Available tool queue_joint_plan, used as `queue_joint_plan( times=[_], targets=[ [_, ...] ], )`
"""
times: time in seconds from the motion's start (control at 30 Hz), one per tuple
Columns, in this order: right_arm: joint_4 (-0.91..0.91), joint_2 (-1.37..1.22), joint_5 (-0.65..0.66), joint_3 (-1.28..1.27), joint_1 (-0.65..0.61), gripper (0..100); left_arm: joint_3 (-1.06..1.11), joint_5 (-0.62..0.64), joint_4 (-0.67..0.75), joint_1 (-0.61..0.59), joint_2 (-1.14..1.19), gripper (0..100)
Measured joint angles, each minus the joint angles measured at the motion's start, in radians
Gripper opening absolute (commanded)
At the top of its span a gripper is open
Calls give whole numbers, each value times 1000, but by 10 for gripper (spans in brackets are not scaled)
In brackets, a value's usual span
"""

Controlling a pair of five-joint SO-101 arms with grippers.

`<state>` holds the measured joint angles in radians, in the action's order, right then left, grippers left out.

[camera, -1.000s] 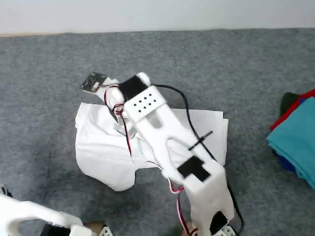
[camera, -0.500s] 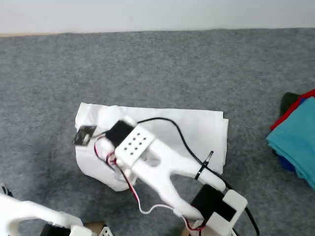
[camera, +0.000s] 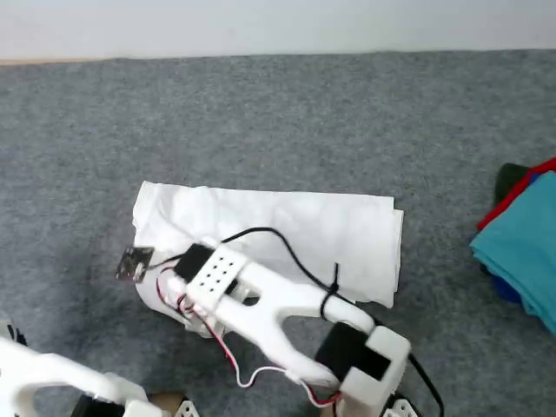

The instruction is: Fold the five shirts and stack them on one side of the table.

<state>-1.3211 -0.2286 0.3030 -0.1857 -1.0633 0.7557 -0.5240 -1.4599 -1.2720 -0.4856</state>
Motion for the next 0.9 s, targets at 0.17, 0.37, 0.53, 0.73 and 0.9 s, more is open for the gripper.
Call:
queue_joint_plan(
  times=[0.17,0.37,0.53,0.73,0.9],
  targets=[
    [2,-49,0,44,-83,247,0,0,28,-26,0,2],
    [2,-138,0,124,-107,245,0,0,44,-54,0,2],
    [-2,-219,0,181,-103,206,0,0,44,-54,0,2],
    [-106,-304,0,325,-63,31,0,0,44,-54,0,2],
    [-218,-322,0,476,-3,31,0,0,51,-54,0,2]
  ],
)
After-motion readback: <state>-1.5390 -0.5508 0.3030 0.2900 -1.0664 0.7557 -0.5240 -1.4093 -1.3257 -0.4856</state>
